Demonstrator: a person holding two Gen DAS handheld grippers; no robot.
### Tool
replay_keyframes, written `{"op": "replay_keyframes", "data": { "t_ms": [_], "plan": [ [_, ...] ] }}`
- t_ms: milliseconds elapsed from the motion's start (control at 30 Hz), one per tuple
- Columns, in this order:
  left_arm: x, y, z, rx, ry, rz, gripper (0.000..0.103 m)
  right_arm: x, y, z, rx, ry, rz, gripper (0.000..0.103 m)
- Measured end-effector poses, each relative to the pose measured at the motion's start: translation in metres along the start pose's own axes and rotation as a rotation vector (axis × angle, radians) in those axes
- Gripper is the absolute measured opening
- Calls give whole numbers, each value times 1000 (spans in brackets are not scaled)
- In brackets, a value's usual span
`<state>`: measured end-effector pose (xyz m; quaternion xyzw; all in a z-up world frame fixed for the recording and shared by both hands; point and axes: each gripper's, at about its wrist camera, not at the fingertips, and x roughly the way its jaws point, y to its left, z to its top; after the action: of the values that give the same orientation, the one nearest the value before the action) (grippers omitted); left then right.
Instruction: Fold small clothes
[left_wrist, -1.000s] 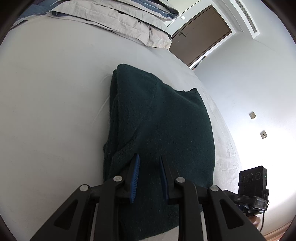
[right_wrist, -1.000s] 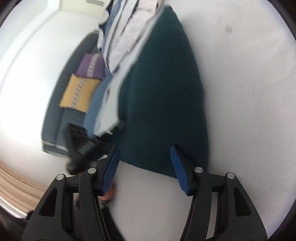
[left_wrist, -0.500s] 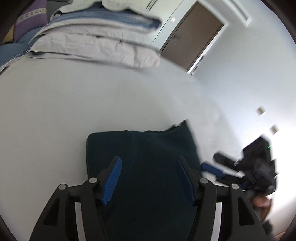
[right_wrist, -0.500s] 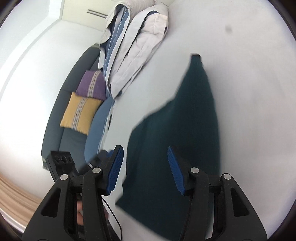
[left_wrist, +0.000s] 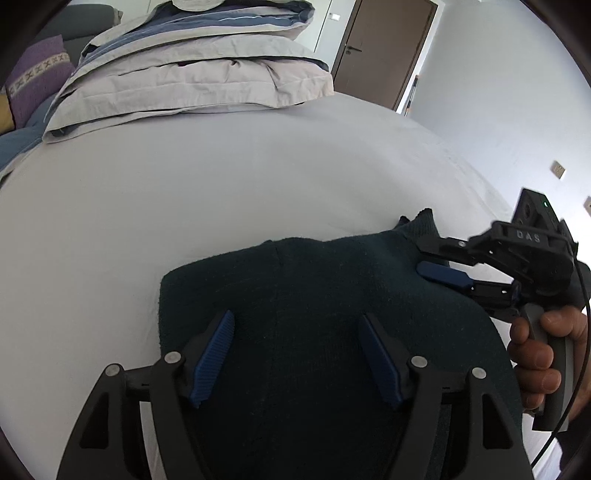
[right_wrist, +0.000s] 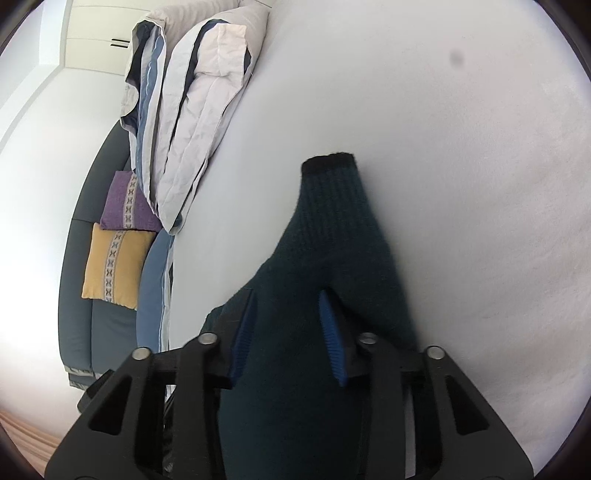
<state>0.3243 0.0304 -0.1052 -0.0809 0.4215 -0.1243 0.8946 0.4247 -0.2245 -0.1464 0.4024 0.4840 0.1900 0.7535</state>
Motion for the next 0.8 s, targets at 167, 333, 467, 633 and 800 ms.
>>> {"op": "replay_keyframes", "data": {
  "t_ms": [167,333,467,633,800],
  "plan": [
    [-3,0,-2,-1,-11,-13,72,-48,7,-27,-9,-131,-34,53],
    [-20,15,2,-83,-7,-106,72,-85,30,-91,-205,-59,-134,69],
    [-79,33,0,-171,-82,-121,70,-89,24,-118,-249,26,-176,73],
    [-87,60,-23,-217,10,-110,72,-82,15,-131,-200,98,-91,74],
    [-66,82,-51,-292,124,-118,72,-68,6,-130,-131,94,-68,70]
  ]
}}
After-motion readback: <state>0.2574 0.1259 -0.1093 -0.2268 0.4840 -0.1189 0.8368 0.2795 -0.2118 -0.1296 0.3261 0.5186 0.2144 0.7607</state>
